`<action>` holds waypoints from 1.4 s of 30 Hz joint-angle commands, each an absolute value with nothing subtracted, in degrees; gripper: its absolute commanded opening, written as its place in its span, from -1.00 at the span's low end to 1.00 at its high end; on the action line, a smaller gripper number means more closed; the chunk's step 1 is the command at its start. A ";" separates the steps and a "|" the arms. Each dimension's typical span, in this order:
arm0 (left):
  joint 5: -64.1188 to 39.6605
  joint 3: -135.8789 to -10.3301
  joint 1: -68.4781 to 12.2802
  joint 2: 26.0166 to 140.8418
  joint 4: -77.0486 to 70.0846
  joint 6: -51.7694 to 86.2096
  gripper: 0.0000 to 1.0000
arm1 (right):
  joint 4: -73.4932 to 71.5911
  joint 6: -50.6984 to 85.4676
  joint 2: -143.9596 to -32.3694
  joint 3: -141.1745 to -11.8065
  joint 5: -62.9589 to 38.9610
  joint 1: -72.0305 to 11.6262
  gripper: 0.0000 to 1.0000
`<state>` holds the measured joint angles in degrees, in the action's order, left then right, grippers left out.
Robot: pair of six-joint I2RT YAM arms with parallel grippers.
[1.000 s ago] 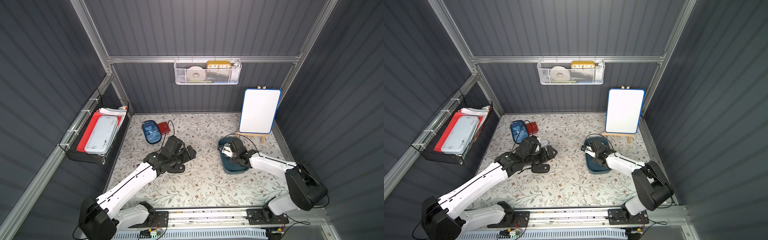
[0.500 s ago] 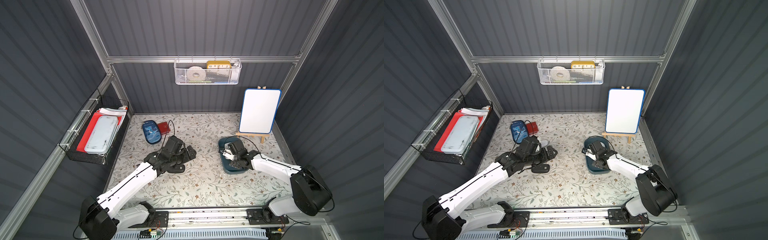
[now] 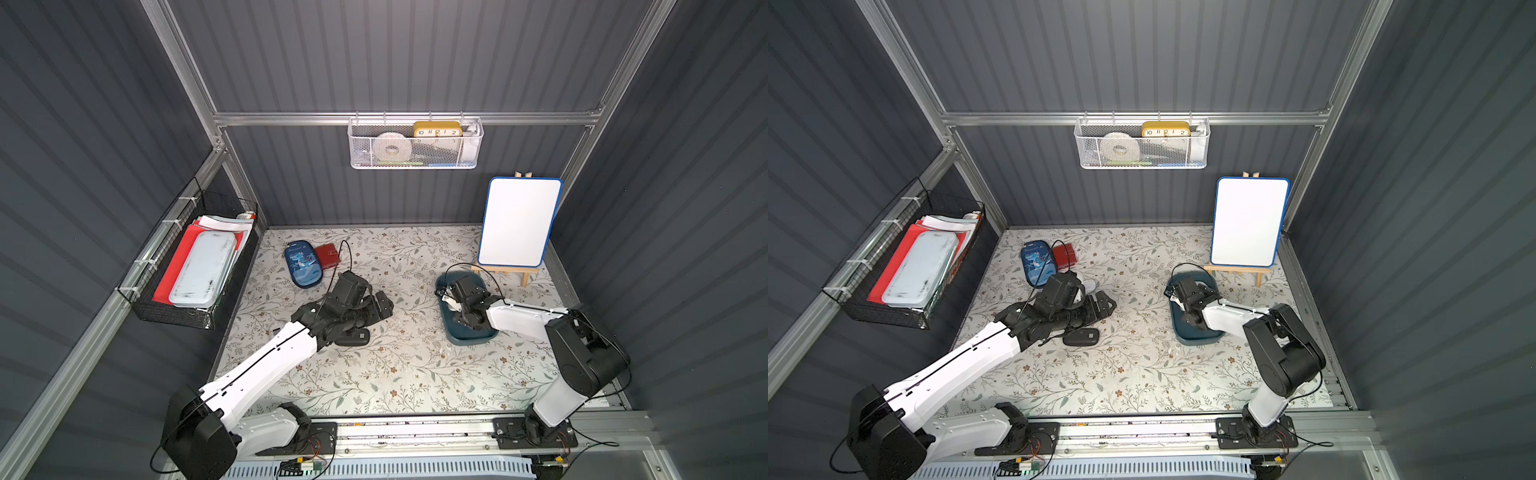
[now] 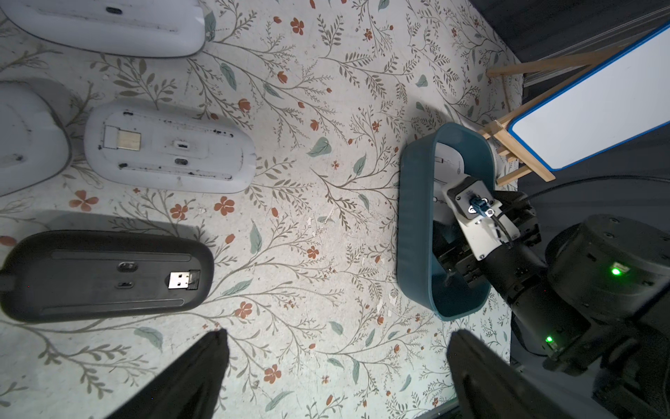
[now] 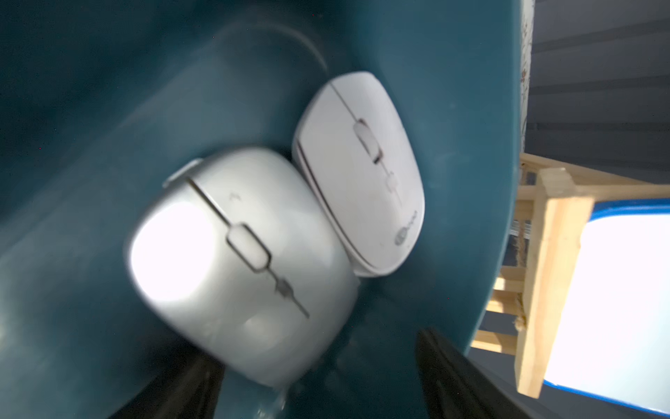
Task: Put the mouse in the storage box
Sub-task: Adjust the storage box at the center of the board, then pick up the mouse from the center of the board.
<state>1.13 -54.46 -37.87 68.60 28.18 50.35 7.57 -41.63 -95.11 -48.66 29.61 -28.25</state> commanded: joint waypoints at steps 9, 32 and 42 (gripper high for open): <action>1.19 -53.87 -34.52 74.65 24.07 45.62 0.99 | 21.80 -23.73 -68.14 -47.67 15.74 -29.67 0.75; -7.59 -43.52 -22.15 87.60 13.40 41.12 0.99 | 16.31 -5.98 -47.45 -40.38 3.15 -31.53 0.76; -10.91 -36.36 -22.24 77.34 14.76 44.44 0.99 | 15.89 -5.30 -48.09 -40.08 3.68 -31.67 0.76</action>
<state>-8.43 -37.98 -22.35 80.14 13.10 42.46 16.73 -6.24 -48.14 -40.80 2.98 -31.35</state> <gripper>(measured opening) 0.994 0.880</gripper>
